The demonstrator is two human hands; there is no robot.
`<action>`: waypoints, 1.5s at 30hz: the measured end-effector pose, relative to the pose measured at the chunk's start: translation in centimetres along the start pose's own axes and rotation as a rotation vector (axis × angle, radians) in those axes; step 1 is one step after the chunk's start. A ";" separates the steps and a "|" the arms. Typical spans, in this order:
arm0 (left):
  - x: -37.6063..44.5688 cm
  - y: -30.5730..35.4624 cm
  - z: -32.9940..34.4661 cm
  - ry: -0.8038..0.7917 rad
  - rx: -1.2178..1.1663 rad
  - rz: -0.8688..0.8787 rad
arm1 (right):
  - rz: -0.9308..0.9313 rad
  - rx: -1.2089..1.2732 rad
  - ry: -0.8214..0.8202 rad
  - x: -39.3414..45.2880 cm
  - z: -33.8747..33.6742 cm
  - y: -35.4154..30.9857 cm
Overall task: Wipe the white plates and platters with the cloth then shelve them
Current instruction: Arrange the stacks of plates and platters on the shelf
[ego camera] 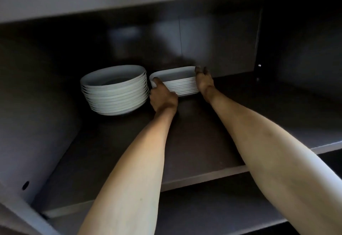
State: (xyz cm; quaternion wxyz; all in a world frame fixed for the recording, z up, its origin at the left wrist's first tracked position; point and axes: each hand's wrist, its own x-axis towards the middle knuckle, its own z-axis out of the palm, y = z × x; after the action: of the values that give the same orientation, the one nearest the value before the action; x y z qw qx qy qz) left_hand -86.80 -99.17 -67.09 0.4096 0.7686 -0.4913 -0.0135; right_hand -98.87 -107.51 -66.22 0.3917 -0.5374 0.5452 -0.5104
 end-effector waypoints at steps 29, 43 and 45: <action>-0.4 -8.4 -11.3 0.279 0.524 0.296 | 0.014 -0.253 -0.021 -1.9 1.3 -1.3; -1.0 -9.8 -11.5 0.227 0.659 0.280 | -0.650 -1.157 -0.165 -6.2 5.5 -2.5; -1.0 -9.9 -11.3 0.219 0.637 0.272 | -0.567 -1.189 -0.197 -6.3 5.8 -2.4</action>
State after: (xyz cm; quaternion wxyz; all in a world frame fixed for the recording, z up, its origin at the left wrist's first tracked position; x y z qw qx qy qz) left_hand -75.16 -89.68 -66.34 0.1977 0.7821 -0.5219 0.2773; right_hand -92.01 -101.89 -65.67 -0.0727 -0.8287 0.5330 -0.1547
